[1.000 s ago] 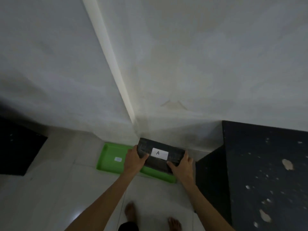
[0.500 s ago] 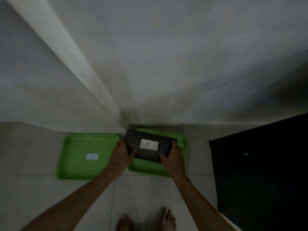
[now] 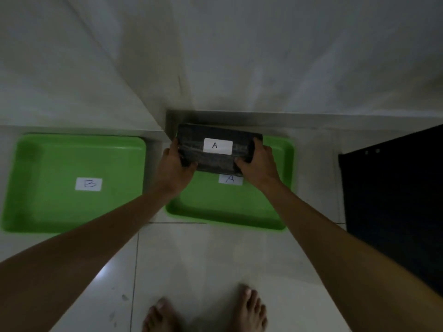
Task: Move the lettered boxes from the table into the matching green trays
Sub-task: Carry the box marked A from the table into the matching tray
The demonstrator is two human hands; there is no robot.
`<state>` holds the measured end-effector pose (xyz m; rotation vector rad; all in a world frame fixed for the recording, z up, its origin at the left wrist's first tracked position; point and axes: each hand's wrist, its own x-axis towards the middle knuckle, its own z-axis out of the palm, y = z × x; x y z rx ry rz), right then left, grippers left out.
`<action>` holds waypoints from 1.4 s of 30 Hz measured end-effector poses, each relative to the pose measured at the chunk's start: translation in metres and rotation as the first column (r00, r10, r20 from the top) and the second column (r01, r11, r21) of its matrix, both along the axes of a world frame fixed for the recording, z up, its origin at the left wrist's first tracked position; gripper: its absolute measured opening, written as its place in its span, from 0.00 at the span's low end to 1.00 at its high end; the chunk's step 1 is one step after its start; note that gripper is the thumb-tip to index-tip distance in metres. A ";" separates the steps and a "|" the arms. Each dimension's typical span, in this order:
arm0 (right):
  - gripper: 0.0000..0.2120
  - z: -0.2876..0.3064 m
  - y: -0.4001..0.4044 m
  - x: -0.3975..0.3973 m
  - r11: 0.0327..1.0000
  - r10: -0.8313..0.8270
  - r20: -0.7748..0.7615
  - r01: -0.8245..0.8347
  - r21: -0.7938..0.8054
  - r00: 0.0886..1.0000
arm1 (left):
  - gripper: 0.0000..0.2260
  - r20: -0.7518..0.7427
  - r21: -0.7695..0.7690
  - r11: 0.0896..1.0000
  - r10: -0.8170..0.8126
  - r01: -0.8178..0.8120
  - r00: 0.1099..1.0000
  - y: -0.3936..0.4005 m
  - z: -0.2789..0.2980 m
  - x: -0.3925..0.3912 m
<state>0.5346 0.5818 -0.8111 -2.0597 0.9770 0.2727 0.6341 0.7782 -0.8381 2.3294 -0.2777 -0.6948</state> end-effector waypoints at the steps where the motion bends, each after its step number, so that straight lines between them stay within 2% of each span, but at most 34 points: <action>1: 0.37 -0.002 -0.001 0.001 1.000 0.008 0.009 -0.008 0.010 1.000 | 0.32 0.009 -0.003 1.000 -0.020 0.020 1.000 0.002 -0.002 0.002; 3: 0.41 -0.006 -0.002 0.001 0.998 0.033 0.041 -0.034 0.045 0.999 | 0.39 0.038 -0.008 0.998 -0.059 0.059 0.998 0.007 -0.004 0.004; 5: 0.44 -0.007 -0.003 -0.004 0.997 0.050 0.078 -0.054 0.060 0.996 | 0.46 0.151 0.016 0.998 -0.062 0.060 0.987 0.009 -0.002 -0.001; 7: 0.40 -0.007 -0.003 -0.013 1.000 0.019 0.119 -0.017 -0.010 0.993 | 0.48 0.341 0.099 0.993 -0.087 0.056 0.936 0.017 0.001 -0.015; 9: 0.32 -0.006 -0.001 -0.032 0.990 -0.057 0.131 0.073 -0.124 0.990 | 0.43 0.458 0.179 0.956 -0.290 0.232 0.841 0.027 0.003 -0.037; 11: 0.26 -0.011 0.004 -0.060 0.974 -0.067 0.031 0.072 -0.217 0.997 | 0.36 0.458 0.309 0.791 -0.610 0.528 0.647 0.040 -0.007 -0.059; 13: 0.25 -0.017 0.017 -0.097 0.945 0.124 -0.104 -0.149 -0.291 0.987 | 0.34 0.366 0.420 0.584 -0.810 0.695 0.459 0.052 -0.019 -0.075; 14: 0.25 -0.020 0.025 -0.116 0.898 0.282 -0.145 -0.314 -0.307 0.948 | 0.34 0.320 0.445 0.530 -0.847 0.722 0.424 0.055 -0.024 -0.078; 16: 0.23 -0.028 0.039 -0.145 0.755 0.528 -0.210 -0.568 -0.327 0.823 | 0.32 0.265 0.436 0.518 -0.855 0.736 0.445 0.060 -0.031 -0.079; 17: 0.22 -0.033 0.042 -0.153 0.707 0.570 -0.253 -0.624 -0.333 0.781 | 0.29 0.248 0.421 0.531 -0.847 0.735 0.470 0.061 -0.033 -0.078; 21: 0.09 -0.048 0.039 -0.156 0.615 0.577 -0.343 -0.671 -0.414 0.741 | 0.15 0.193 0.438 0.529 -0.845 0.726 0.499 0.069 -0.042 -0.072; 25: 0.10 -0.053 0.025 -0.150 0.555 0.592 -0.355 -0.686 -0.470 0.723 | 0.11 0.174 0.460 0.570 -0.810 0.681 0.561 0.066 -0.047 -0.074; 31: 0.12 -0.056 0.007 -0.142 0.566 0.591 -0.403 -0.715 -0.411 0.699 | 0.14 0.149 0.450 0.596 -0.785 0.665 0.602 0.051 -0.045 -0.076; 35: 0.20 -0.048 0.007 -0.143 0.672 0.552 -0.368 -0.660 -0.336 0.748 | 0.22 0.105 0.431 0.626 -0.750 0.650 0.653 0.053 -0.031 -0.077; 38: 0.26 -0.014 0.014 -0.140 0.743 0.513 -0.335 -0.604 -0.286 0.790 | 0.30 0.080 0.444 0.647 -0.718 0.620 0.692 0.055 0.005 -0.076; 40: 0.25 0.027 0.017 -0.135 0.783 0.485 -0.303 -0.561 -0.267 0.821 | 0.32 0.041 0.446 0.644 -0.708 0.621 0.705 0.052 0.045 -0.074; 42: 0.23 0.079 0.020 -0.129 0.830 0.447 -0.279 -0.510 -0.223 0.850 | 0.31 0.023 0.419 0.680 -0.671 0.602 0.741 0.045 0.096 -0.068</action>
